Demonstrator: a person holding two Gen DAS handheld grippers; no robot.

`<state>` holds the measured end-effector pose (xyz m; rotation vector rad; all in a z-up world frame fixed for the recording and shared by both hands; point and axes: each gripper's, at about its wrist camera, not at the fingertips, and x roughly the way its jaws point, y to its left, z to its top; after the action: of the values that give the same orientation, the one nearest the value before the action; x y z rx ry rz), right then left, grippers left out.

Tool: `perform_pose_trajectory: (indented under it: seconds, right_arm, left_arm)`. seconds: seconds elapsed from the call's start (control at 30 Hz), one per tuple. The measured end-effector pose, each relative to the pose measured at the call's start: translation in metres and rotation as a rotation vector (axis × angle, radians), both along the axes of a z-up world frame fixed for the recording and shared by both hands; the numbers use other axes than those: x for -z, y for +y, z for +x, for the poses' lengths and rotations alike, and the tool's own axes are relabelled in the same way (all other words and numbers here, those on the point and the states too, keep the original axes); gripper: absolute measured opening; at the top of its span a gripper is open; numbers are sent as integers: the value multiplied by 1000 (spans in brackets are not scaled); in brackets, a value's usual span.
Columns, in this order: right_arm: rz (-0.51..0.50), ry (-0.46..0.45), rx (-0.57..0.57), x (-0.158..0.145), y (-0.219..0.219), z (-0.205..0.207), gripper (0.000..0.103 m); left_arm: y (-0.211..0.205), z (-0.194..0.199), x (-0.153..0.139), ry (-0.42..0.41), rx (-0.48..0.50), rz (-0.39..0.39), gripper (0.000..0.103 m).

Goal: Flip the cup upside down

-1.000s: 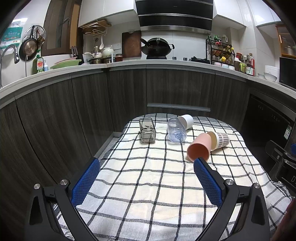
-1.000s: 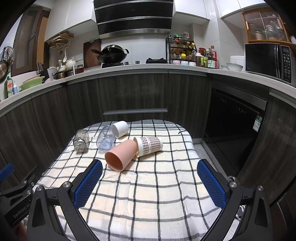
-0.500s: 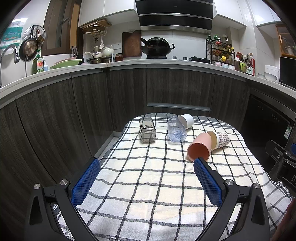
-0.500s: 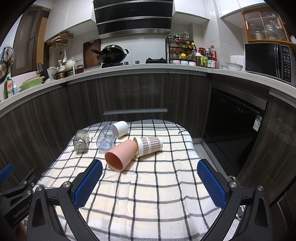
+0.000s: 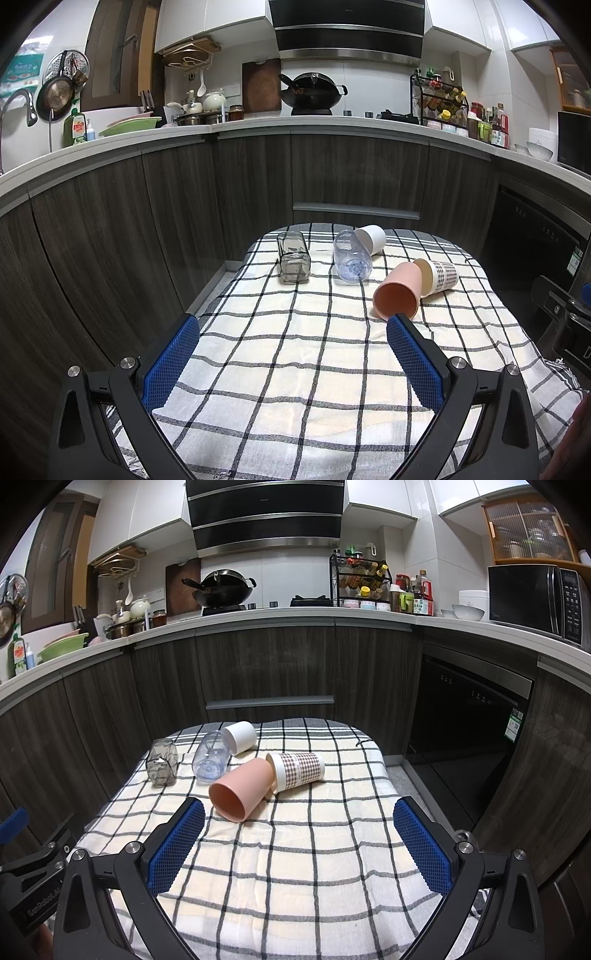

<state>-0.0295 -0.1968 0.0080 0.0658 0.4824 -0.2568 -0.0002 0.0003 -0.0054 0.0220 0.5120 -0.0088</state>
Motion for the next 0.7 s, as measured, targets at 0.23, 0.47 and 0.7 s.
perform_pose_trajectory:
  seconds: [0.23, 0.47, 0.7]
  right_arm:
    - [1, 10, -3, 3, -2, 4, 102]
    - [5, 19, -6, 4, -2, 10, 102]
    - [6, 21, -12, 0, 0, 24, 102]
  left_arm:
    - [-3, 7, 7, 16, -6, 1, 103]
    - [0, 14, 5, 27, -6, 2, 103]
    - [2, 31, 0, 48, -21, -7, 103]
